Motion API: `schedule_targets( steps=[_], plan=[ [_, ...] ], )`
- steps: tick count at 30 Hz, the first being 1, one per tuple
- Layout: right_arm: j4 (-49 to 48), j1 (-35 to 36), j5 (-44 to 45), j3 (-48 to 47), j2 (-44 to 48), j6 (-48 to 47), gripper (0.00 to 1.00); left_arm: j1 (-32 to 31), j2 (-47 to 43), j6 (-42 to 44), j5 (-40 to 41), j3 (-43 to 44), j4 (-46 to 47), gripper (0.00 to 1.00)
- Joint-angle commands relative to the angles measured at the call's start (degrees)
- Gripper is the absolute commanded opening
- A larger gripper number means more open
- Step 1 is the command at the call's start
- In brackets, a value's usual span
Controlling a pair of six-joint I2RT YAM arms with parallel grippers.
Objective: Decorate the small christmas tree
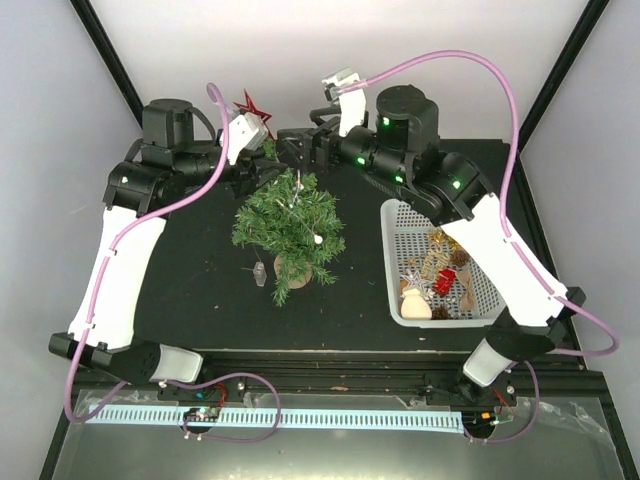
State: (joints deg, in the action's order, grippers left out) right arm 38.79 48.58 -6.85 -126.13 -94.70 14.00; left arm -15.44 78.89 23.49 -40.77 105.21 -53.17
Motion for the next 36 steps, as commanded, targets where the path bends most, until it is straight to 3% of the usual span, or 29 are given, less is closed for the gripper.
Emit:
schedule_targets(
  steps=[1, 13, 24, 30, 36],
  plan=[
    [-2.37, 0.28, -0.14, 3.46, 4.40, 1.47, 0.83, 0.37, -2.34, 1.47, -1.45, -0.31, -1.95, 0.52],
    [-5.60, -1.48, 5.03, 24.60, 20.64, 7.70, 0.86, 5.65, -7.46, 2.06, -1.86, -2.28, -6.37, 0.72],
    [4.11, -3.72, 10.92, 38.36, 29.23, 17.55, 0.86, 14.67, -14.00, 4.80, -3.25, -4.04, -17.76, 0.75],
    [19.11, -13.01, 10.63, 39.49, 26.59, 25.33, 0.81, 21.32, -16.80, 6.14, -0.88, -10.52, -23.61, 0.75],
    [21.95, -27.69, 0.96, 53.61, 26.80, 30.21, 0.74, 24.17, -18.41, 6.13, 2.75, -16.90, -24.64, 0.75]
  ],
)
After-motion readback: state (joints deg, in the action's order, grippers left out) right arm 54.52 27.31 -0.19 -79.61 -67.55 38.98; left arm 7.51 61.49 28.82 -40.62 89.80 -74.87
